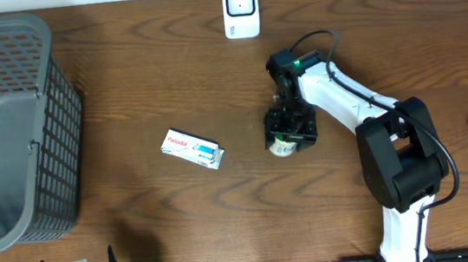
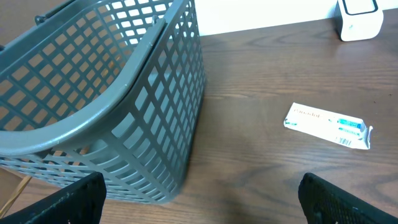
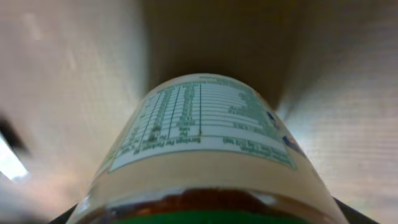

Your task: Scan the item barcode

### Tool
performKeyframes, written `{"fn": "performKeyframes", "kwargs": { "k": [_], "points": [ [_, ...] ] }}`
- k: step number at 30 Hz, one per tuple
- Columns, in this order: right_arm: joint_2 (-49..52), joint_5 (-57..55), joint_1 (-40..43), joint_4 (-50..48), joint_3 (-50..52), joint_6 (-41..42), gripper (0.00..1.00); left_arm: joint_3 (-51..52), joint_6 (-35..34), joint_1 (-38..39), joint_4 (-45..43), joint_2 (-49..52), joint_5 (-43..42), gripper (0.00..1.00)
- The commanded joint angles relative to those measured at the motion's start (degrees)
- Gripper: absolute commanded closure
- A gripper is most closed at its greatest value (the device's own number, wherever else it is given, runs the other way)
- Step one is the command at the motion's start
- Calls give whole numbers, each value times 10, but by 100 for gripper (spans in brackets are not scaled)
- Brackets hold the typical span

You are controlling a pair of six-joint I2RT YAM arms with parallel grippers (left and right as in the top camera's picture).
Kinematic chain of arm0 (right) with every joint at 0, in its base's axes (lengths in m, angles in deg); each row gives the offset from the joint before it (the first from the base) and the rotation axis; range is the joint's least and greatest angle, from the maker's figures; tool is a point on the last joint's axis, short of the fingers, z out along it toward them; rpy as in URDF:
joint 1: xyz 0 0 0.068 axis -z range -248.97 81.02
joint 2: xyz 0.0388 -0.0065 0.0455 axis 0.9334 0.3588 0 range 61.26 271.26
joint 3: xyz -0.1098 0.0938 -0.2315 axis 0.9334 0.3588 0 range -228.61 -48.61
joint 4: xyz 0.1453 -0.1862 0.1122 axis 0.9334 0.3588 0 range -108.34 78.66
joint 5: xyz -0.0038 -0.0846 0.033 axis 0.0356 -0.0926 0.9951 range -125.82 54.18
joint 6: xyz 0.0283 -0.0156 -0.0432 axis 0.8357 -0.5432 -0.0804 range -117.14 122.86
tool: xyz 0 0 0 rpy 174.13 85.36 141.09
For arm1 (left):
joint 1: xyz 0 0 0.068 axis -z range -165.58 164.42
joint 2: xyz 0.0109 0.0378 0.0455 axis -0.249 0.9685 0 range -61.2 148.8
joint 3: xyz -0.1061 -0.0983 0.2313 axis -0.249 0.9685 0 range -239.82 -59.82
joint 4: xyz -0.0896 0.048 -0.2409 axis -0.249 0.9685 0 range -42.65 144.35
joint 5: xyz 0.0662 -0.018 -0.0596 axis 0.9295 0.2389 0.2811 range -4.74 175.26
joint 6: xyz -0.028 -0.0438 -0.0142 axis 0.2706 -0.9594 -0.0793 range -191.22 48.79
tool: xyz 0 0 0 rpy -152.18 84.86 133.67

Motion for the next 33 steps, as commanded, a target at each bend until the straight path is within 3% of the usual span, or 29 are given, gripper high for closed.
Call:
{"fn": "performKeyframes", "kwargs": {
  "k": [1,10,25,33],
  "points": [
    [0,61,1,53,-40,-133,43,1,8,2,0,-4,-1,1],
    [0,172,2,161,-96,-227,43,1,8,2,0,-4,-1,1],
    [0,172,2,176,-104,-231,45,1,8,2,0,-4,-1,1],
    [0,81,2,11,-114,-200,45,1,8,2,0,-4,-1,1]
  ]
}}
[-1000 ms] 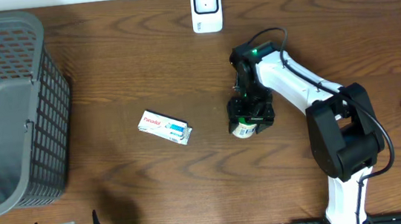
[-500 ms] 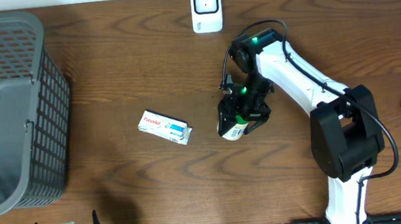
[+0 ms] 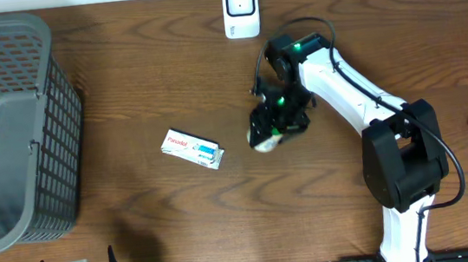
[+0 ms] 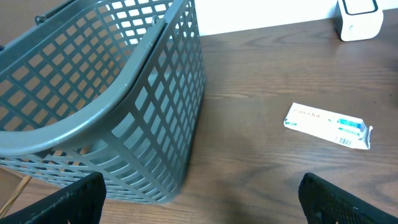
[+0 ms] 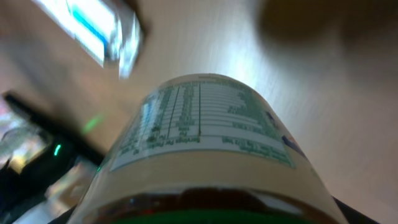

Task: Scan the item barcode
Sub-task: 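Hold the jar's label in front of the scanner with the right gripper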

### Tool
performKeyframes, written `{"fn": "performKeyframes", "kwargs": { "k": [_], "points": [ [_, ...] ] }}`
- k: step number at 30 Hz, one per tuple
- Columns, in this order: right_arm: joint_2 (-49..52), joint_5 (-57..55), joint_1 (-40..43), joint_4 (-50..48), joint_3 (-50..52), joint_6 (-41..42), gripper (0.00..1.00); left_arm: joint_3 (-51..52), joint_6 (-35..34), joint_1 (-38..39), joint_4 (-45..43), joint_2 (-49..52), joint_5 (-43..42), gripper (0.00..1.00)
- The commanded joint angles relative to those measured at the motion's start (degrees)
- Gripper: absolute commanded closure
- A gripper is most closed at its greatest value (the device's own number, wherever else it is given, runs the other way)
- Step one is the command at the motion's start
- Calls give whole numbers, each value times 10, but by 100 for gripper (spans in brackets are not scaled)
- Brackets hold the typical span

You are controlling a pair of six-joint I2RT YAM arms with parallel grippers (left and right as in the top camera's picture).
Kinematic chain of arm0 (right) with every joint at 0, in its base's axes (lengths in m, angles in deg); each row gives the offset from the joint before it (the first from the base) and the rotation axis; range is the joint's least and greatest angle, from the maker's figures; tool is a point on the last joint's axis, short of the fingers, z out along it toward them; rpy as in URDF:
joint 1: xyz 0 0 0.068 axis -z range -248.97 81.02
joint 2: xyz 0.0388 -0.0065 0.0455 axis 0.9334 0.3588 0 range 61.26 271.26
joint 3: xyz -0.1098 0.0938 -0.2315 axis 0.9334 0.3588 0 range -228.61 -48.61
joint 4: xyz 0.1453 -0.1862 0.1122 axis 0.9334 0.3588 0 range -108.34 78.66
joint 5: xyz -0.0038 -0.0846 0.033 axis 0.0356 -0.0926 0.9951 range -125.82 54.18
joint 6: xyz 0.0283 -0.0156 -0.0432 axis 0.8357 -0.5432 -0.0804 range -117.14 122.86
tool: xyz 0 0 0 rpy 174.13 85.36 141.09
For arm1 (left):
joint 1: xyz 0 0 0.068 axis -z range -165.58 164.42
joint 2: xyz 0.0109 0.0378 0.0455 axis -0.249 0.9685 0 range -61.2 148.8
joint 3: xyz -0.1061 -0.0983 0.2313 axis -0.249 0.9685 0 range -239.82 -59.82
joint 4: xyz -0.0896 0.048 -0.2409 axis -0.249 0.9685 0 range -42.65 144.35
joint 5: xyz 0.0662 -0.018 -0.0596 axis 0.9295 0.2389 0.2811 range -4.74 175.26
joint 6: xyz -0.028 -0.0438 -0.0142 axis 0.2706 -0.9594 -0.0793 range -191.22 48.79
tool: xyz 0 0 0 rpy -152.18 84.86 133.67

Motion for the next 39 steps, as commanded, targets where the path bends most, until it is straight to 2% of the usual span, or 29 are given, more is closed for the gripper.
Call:
{"fn": "performKeyframes", "kwargs": {
  "k": [1,10,15,18,29,39],
  "points": [
    [-1,-53,2,-56,-29,26,45,1,8,2,0,-4,-1,1],
    [-1,-218,1,-196,-104,37,42,1,8,2,0,-4,-1,1],
    [4,-325,2,-322,-106,21,41,1,8,2,0,-4,-1,1],
    [13,-341,2,-381,-106,11,44,1,8,2,0,-4,-1,1],
    [78,-424,2,-665,-106,-8,44,1,8,2,0,-4,-1,1],
    [135,-444,5,-832,-118,-38,44,1,8,2,0,-4,-1,1]
  ]
}}
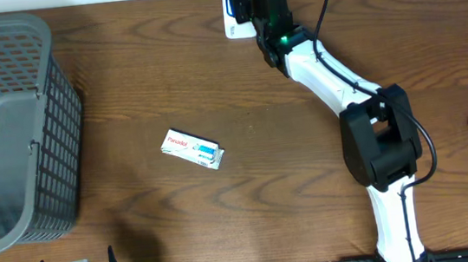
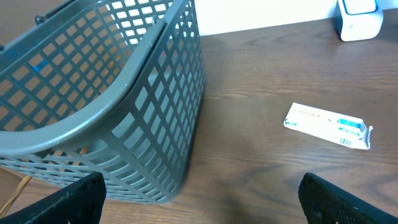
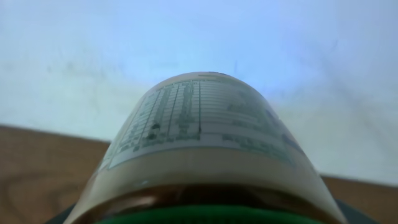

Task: Scan the item barcode
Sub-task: 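Hold the jar's label in front of the scanner with the right gripper, then carry the jar to the right table edge and release it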

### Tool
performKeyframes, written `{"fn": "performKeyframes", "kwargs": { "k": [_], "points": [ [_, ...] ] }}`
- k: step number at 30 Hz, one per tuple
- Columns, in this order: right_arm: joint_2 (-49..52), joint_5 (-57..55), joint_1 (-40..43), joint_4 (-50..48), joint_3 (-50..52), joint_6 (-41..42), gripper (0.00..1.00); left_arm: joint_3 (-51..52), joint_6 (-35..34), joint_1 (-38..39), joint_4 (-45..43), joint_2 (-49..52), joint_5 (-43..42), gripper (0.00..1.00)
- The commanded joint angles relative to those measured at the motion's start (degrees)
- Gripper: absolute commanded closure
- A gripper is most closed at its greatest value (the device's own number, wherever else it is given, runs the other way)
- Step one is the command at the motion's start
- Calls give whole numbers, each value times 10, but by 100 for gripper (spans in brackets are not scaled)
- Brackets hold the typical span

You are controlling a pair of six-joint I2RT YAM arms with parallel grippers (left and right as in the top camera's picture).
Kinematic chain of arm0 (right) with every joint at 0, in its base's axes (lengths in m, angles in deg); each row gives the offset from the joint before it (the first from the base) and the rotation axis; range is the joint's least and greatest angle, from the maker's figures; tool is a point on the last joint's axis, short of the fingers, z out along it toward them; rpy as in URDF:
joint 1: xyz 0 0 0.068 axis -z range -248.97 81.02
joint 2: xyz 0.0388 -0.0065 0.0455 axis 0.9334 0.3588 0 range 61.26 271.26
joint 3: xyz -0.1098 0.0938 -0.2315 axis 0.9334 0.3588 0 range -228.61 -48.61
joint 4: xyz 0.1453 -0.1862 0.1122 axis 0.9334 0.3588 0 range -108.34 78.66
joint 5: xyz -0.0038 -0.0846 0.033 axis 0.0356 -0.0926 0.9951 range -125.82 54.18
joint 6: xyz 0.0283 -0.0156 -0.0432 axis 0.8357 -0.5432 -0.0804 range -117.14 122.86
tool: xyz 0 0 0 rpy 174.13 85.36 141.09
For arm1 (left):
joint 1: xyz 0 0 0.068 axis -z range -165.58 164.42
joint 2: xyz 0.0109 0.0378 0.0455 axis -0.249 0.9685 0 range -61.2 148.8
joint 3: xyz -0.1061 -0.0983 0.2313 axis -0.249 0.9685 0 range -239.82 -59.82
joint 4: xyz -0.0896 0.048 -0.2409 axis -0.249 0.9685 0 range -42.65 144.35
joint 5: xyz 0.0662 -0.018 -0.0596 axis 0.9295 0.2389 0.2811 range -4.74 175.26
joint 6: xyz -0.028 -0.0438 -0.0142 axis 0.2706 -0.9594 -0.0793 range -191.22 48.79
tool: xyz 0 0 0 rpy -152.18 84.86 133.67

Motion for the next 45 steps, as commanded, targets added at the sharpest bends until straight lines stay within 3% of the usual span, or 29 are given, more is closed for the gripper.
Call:
{"fn": "performKeyframes", "kwargs": {
  "k": [1,10,19,24,28,33,37,40,45],
  "points": [
    [36,-27,5,-26,-29,-20,45,1,8,2,0,-4,-1,1],
    [146,-64,5,13,-154,-20,46,1,8,2,0,-4,-1,1],
    [153,-73,-1,66,-188,-25,47,1,8,2,0,-4,-1,1],
    [130,-73,-3,230,-278,-25,51,1,8,2,0,-4,-1,1],
    [90,-75,9,454,-360,-23,48,1,8,2,0,-4,-1,1],
    [25,-64,59,719,-384,68,48,1,8,2,0,-4,-1,1],
    [3,1,129,873,-384,107,50,1,8,2,0,-4,-1,1],
    [7,47,193,947,-377,111,53,1,8,2,0,-4,-1,1],
    [9,55,314,942,-302,99,39,1,8,2,0,-4,-1,1]
  ]
}}
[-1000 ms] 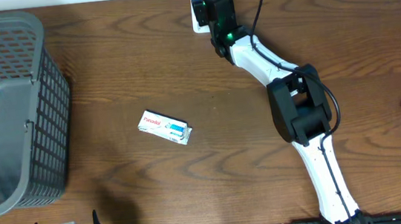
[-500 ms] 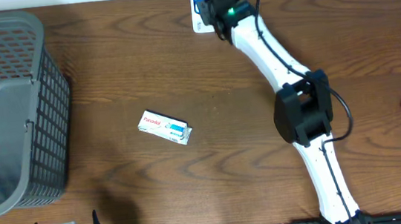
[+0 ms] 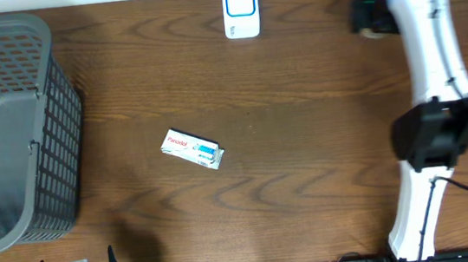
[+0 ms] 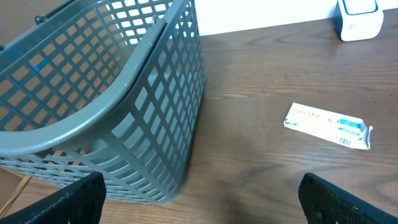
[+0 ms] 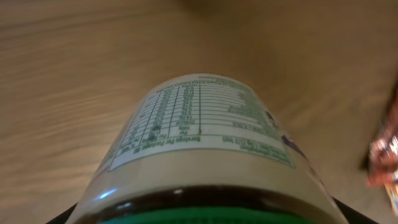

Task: Scan the item barcode
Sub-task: 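Carry the jar to the right table edge and release it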

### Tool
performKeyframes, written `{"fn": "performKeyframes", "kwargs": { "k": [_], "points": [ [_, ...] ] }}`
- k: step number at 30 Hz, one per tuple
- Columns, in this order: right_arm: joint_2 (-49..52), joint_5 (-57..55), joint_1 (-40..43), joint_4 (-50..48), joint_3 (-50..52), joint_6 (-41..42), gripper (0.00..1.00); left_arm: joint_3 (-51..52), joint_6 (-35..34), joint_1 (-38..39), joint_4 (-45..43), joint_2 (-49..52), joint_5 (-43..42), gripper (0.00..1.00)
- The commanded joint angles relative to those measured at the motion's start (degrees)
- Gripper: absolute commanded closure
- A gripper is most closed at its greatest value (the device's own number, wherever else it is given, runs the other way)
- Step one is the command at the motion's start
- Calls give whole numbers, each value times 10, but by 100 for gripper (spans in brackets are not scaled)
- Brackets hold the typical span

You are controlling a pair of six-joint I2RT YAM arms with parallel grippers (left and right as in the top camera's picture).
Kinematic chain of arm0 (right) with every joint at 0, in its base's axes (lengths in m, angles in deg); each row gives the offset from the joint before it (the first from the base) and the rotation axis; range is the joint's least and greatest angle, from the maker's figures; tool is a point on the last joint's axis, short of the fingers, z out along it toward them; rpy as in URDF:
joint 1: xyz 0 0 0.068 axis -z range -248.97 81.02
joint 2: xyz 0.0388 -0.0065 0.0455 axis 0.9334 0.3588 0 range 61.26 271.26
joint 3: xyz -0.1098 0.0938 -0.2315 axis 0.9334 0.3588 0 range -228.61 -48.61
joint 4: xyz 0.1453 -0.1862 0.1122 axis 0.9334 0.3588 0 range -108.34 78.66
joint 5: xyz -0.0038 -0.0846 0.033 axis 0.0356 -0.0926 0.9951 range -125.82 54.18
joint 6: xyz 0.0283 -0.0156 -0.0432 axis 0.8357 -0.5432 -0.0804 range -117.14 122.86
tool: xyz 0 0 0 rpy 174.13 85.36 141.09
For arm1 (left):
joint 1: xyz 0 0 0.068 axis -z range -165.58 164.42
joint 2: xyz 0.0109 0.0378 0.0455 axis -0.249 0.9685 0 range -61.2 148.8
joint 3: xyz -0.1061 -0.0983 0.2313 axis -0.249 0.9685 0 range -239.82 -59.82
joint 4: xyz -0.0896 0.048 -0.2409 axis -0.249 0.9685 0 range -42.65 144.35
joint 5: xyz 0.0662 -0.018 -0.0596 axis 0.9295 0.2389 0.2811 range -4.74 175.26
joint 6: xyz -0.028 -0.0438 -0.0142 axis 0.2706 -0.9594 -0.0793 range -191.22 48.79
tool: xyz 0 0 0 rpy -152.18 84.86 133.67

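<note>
A bottle [image 5: 199, 137] with a pale nutrition label and green cap fills the right wrist view, and my right gripper [image 3: 372, 13] is shut on it. It hangs over the table's back right part, well to the right of the white barcode scanner [image 3: 240, 8]. The scanner stands at the back edge and also shows in the left wrist view [image 4: 359, 15]. My left gripper [image 4: 199, 202] is open at the front left, with nothing between its fingers.
A grey mesh basket [image 3: 7, 129] stands at the far left. A white Panadol box [image 3: 192, 149] lies mid-table. Two orange snack packs lie at the right edge, one behind the other. The right arm [image 3: 429, 84] stretches along the right side.
My right gripper, still shut on the bottle, has gone from right in front of the scanner to the table's back right. The left gripper, box and basket have not moved.
The right gripper was shut on the bottle low over the middle of the table. Then it held it tilted a little to the left. Then it held it up against the scanner at the back edge, and now at the back right, near the snack packs.
</note>
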Motion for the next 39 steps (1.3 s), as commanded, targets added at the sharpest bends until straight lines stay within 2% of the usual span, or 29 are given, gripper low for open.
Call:
{"fn": "performKeyframes", "kwargs": {
  "k": [1,10,14,21,23,24,25,28,33,36,39],
  "points": [
    [3,25,76,-22,64,-4,39,1,8,2,0,-4,-1,1],
    [3,71,230,-153,225,-9,40,1,8,2,0,-4,-1,1],
    [3,106,283,-203,260,-9,36,1,8,2,0,-4,-1,1],
    [3,111,328,-230,287,-8,38,1,8,2,0,-4,-1,1],
    [3,127,334,-229,286,-4,16,1,8,2,0,-4,-1,1],
    [3,148,336,-225,282,-4,3,1,8,2,0,-4,-1,1],
    [3,169,336,-219,275,-4,1,1,8,2,0,-4,-1,1],
    [-4,235,330,-179,225,-4,1,1,8,2,0,-4,-1,1],
    [-48,241,290,-98,106,4,1,1,8,2,0,-4,-1,1],
    [-94,264,234,-64,64,9,1,1,8,2,0,-4,-1,1],
    [-134,294,139,-55,63,-52,1,1,8,2,0,-4,-1,1]
  ]
}}
